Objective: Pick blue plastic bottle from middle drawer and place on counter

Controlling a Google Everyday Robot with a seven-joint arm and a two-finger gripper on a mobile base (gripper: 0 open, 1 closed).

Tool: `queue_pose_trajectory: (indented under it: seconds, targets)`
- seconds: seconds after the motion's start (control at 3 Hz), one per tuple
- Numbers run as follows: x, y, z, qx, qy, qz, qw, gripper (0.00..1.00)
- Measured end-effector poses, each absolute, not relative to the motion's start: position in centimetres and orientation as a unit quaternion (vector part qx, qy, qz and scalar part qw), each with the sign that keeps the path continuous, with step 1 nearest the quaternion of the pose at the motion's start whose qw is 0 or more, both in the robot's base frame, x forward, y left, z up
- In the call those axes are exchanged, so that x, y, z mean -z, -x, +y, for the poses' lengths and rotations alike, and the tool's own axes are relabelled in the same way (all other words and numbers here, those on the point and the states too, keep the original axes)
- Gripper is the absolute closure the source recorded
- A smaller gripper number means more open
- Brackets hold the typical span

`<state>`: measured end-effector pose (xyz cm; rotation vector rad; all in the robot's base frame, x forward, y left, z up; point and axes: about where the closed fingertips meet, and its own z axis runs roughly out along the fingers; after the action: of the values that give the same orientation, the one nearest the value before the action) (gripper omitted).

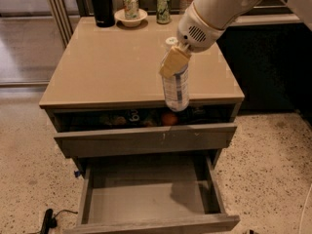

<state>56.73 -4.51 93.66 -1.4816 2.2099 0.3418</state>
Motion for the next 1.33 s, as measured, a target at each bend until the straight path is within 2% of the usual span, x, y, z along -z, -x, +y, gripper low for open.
queue_pose_trajectory:
  seconds: [0.67, 1.33]
  targets:
    - [-93.1, -62.2, -5.0, -0.139, 0.521, 0.803, 0.255, 1.00]
    - [-93.3, -62.9, -4.9, -0.147, 0.514, 0.803, 0.262, 1.00]
